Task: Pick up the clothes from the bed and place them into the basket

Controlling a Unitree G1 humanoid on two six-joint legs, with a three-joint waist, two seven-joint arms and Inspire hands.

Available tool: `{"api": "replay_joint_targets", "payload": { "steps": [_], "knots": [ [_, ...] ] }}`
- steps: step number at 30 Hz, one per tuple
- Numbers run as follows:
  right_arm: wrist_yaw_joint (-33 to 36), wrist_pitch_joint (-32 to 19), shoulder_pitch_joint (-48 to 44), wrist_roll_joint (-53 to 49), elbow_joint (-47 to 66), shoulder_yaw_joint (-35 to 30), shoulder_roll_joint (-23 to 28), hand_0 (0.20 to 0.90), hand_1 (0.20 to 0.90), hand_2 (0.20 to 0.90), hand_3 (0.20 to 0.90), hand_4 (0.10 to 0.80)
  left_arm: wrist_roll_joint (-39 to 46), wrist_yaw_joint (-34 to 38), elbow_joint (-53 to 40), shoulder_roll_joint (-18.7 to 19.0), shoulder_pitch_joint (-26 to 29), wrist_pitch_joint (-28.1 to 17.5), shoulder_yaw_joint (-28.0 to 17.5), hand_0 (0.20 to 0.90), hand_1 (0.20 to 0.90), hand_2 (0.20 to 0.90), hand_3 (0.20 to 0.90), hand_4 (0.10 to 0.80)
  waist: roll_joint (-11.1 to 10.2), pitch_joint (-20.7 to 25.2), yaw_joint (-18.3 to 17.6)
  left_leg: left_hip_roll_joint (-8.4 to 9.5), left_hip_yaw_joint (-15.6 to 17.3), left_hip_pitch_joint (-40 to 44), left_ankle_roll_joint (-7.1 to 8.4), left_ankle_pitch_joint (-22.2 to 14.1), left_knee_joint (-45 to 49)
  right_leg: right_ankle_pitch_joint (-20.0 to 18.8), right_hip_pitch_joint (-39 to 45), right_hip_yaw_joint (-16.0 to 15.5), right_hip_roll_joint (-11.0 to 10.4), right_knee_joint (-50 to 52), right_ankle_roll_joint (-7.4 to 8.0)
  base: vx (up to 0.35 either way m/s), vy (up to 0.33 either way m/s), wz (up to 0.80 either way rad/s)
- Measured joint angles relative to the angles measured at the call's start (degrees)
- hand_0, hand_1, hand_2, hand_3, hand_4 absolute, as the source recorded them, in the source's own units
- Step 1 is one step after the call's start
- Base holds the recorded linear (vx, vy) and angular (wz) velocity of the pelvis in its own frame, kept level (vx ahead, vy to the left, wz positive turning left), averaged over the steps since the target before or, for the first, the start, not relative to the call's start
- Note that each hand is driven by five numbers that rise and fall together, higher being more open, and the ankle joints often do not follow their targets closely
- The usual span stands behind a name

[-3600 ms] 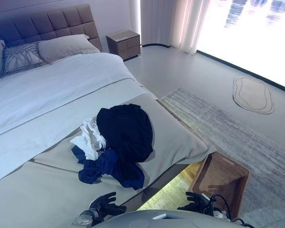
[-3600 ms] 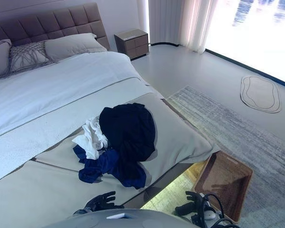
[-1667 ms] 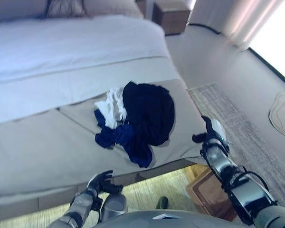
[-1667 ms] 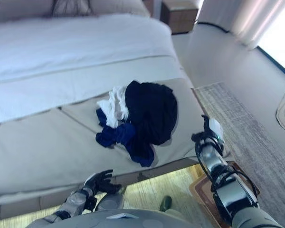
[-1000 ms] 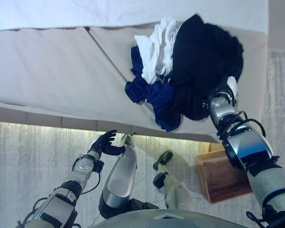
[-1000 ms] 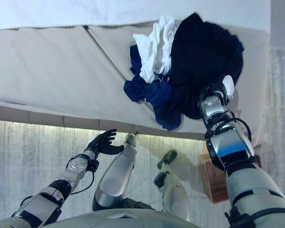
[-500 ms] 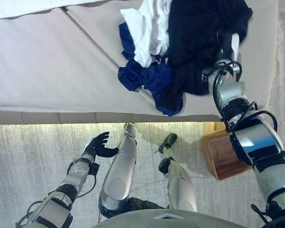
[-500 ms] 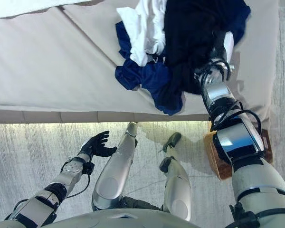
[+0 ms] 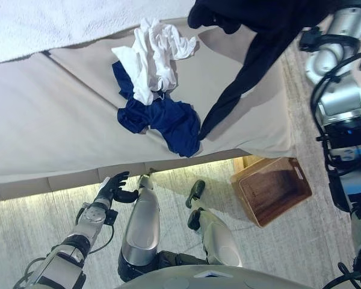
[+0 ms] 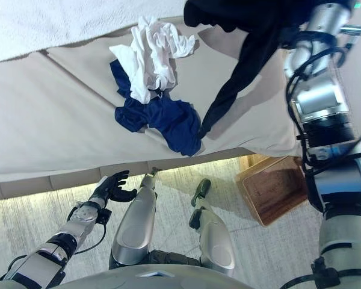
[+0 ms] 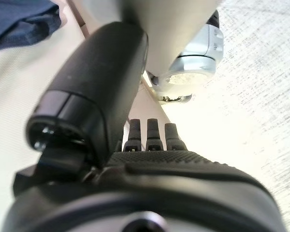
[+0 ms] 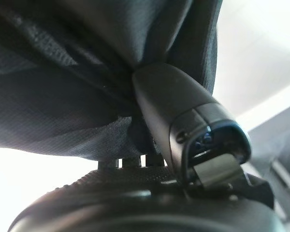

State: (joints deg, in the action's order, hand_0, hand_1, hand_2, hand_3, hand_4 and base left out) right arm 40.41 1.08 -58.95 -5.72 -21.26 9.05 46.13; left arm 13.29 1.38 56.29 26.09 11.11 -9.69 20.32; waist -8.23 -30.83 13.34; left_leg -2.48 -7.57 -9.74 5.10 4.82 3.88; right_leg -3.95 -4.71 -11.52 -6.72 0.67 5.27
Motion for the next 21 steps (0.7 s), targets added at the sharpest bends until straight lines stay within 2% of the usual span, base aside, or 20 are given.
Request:
{"api": "replay_joint_targets", "payload": {
  "steps": [5,6,7,8,11,12,16,21],
  "knots": [
    [0.4,2.1,0.6,-3.2,-1.5,-3.7,3.6,0.300,0.300,0.300,0.200,0.100,2.7,-1.2,-2.9,-0.6,-1.2,1.9,-4.3,0.900,0.900,0.900,0.900,0.800,0.3,0.4,-3.4,0.10,1.4,6.4,-0.32,0.1,-2.5,0.0,5.4,1.2,-0.2,-1.8,-0.01,0.092,-0.009,-0.13],
    [0.9,2.2,1.8,-3.3,-1.5,-4.6,3.7,0.300,0.300,0.300,0.200,0.100,3.7,-1.1,-3.3,-1.1,-1.5,2.0,-4.6,0.900,0.900,0.900,0.900,0.800,0.4,3.3,-4.1,0.11,1.6,5.5,-0.70,-0.4,-2.6,0.1,4.4,1.3,-0.2,-1.9,0.08,0.217,0.001,-0.15],
    [0.7,2.3,2.4,-3.3,-1.9,-4.9,5.0,0.300,0.300,0.300,0.200,0.100,4.4,-1.5,-3.6,-1.9,-0.4,3.0,-5.8,0.900,0.900,0.900,0.900,0.800,0.9,4.6,-5.0,0.26,2.1,5.9,-1.90,-1.1,-2.6,0.1,4.6,1.7,-0.3,-2.0,0.03,0.269,-0.022,-0.08],
    [-0.3,2.8,2.7,-3.3,-3.0,-5.9,5.7,0.300,0.300,0.300,0.200,0.100,5.5,-1.7,-3.7,-3.3,-0.2,3.6,-7.2,0.900,0.900,0.900,0.900,0.800,1.8,4.8,-5.1,0.56,2.0,7.5,-1.54,-0.3,-2.7,0.1,6.2,1.6,-0.6,-2.0,-0.04,0.173,-0.067,0.00],
    [-1.4,4.0,7.0,-3.3,-6.0,-7.1,7.6,0.300,0.300,0.300,0.200,0.100,7.9,-1.5,-3.9,-6.3,-1.2,3.3,-7.7,0.900,0.900,0.900,0.900,0.800,4.1,12.0,-6.2,0.87,1.9,9.8,-1.63,-0.7,-5.2,0.4,8.4,1.6,-0.9,-4.3,0.39,0.117,-0.103,0.02],
    [-2.3,4.1,7.1,-3.3,-7.5,-7.1,8.0,0.300,0.300,0.300,0.200,0.100,8.1,-1.5,-3.9,-6.6,-1.5,3.3,-7.8,0.900,0.900,0.900,0.900,0.800,4.8,12.9,-6.9,0.88,1.9,10.7,-1.62,-0.7,-5.5,0.4,9.5,1.6,-0.8,-4.9,0.40,0.094,-0.116,-0.05],
    [-5.2,5.3,8.7,-3.4,-10.9,-7.2,9.6,0.300,0.300,0.300,0.200,0.100,9.6,-1.8,-3.8,-7.9,-3.7,3.3,-7.7,0.900,0.900,0.900,0.900,0.800,6.7,15.5,-8.7,0.29,2.0,12.6,-1.61,-0.7,-6.2,0.5,11.3,1.6,-0.2,-5.8,0.46,0.092,-0.114,-0.07],
    [-12.5,6.9,14.8,-2.9,-13.7,-8.1,9.9,0.300,0.300,0.300,0.200,0.100,16.4,-4.0,-2.9,-10.2,-8.4,4.6,-10.2,0.900,0.900,0.900,0.900,0.800,7.2,15.9,-10.5,-0.77,3.2,15.5,-1.58,-0.7,-6.4,1.0,13.3,3.0,0.8,-5.9,0.37,0.103,-0.153,-0.14]
  ]
}}
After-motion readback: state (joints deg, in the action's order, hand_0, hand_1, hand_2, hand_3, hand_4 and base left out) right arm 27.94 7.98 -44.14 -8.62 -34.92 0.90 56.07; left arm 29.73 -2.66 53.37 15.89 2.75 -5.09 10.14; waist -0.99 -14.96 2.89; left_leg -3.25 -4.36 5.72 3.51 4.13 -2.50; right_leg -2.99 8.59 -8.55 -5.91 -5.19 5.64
